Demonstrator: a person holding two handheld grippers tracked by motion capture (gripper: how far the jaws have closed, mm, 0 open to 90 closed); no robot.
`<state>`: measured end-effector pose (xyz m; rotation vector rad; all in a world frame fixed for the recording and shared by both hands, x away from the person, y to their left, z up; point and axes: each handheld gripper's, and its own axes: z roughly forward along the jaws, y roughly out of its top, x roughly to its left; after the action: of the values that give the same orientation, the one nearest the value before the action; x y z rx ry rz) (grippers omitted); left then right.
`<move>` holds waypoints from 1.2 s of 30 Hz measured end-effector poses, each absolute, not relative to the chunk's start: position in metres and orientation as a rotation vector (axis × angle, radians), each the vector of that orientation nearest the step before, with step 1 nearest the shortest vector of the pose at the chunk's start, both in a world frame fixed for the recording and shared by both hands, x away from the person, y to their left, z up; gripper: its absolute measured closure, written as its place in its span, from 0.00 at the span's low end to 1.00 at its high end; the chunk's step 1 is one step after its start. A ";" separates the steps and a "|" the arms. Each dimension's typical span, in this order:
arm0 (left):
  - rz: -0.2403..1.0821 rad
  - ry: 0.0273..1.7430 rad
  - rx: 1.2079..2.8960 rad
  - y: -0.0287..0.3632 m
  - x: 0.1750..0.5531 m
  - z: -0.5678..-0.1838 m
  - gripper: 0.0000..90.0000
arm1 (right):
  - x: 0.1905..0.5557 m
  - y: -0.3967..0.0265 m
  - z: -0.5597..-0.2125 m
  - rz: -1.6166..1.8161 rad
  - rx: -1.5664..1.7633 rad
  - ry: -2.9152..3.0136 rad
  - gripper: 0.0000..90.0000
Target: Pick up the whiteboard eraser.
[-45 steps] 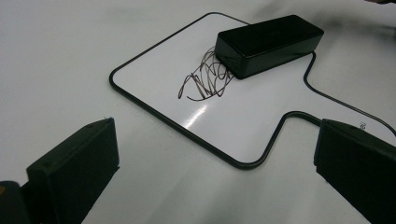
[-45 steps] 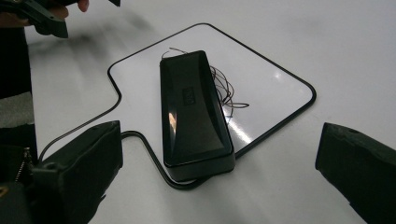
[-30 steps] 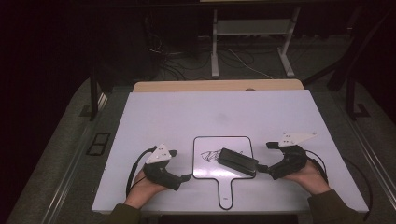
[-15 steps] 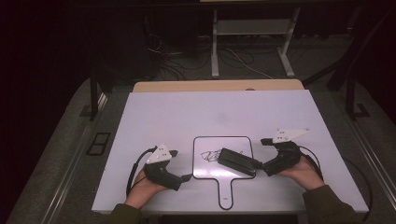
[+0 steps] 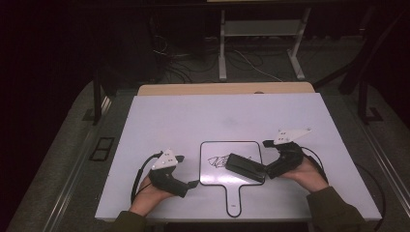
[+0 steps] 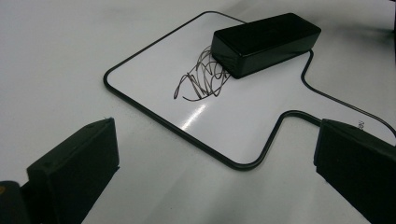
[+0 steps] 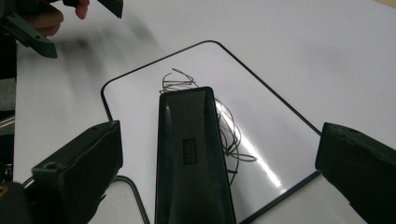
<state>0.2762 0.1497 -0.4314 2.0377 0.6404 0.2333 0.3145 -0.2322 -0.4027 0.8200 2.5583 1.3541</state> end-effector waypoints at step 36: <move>0.222 0.632 2.038 0.150 0.276 -0.432 0.00 | 0.335 -0.184 -0.403 1.288 0.740 2.620 0.06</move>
<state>0.2764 0.1500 -0.4317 2.0380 0.6322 0.2224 0.3351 -0.1840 -0.4034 0.7397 2.6199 1.2883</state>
